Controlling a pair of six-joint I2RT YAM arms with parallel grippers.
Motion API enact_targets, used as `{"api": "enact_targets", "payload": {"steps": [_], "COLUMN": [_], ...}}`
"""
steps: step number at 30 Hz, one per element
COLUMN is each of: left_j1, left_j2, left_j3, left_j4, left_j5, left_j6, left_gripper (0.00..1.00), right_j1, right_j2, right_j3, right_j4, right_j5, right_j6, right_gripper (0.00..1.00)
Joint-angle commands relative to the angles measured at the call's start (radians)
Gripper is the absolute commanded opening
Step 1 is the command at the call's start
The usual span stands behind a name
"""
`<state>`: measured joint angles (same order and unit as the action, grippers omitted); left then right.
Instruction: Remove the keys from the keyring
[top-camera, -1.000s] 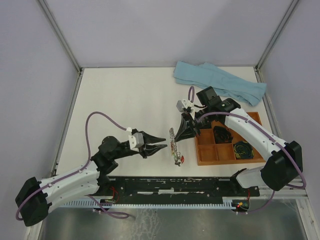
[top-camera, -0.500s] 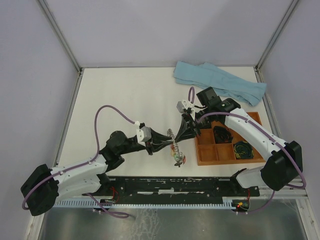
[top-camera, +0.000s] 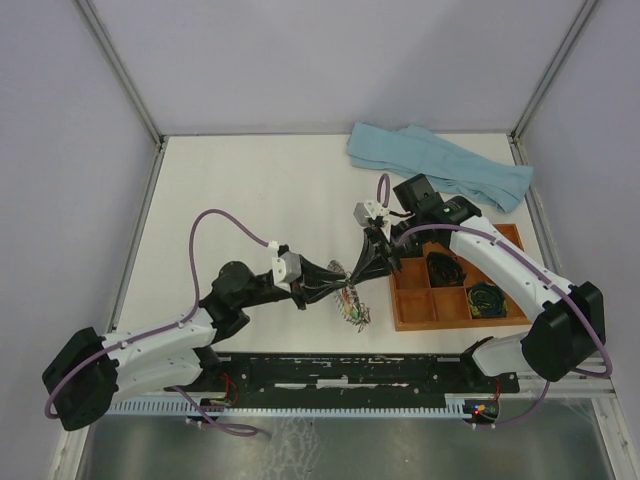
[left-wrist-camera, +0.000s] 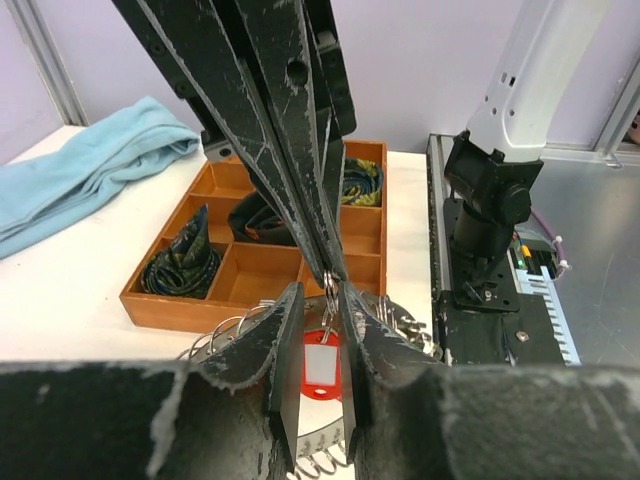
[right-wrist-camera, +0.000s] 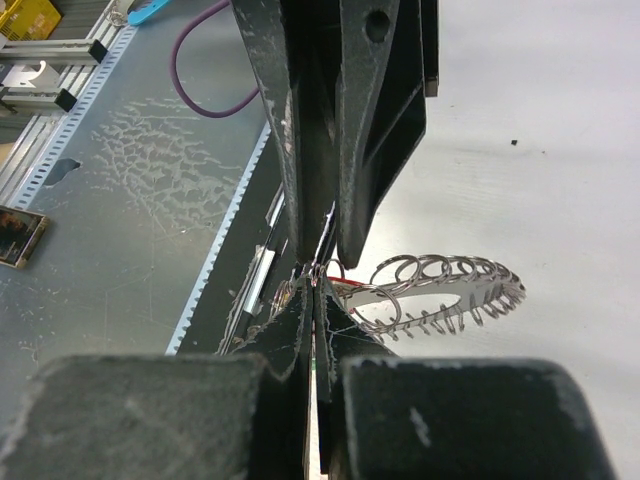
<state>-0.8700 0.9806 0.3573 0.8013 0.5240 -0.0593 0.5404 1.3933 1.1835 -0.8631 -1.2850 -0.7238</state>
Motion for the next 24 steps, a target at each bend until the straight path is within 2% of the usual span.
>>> {"api": "enact_targets", "payload": {"steps": [1, 10, 24], "left_j1": [0.001, 0.001, 0.000], "left_j2": [-0.050, 0.006, 0.048], "left_j3": [0.007, 0.025, 0.033], "left_j4": [0.048, 0.064, 0.065], "left_j5": [-0.025, 0.021, 0.056], "left_j6": [0.012, -0.013, -0.025], "left_gripper": [0.27, 0.18, 0.11], "right_j1": [-0.001, 0.000, -0.001], "right_j2": [-0.005, -0.006, -0.006], "right_j3": [0.045, 0.047, 0.046], "right_j4": [0.012, 0.010, 0.009], "right_j5": [-0.069, -0.069, -0.068], "right_j6": [-0.017, -0.016, -0.016], "right_gripper": [0.01, 0.01, 0.01]}}
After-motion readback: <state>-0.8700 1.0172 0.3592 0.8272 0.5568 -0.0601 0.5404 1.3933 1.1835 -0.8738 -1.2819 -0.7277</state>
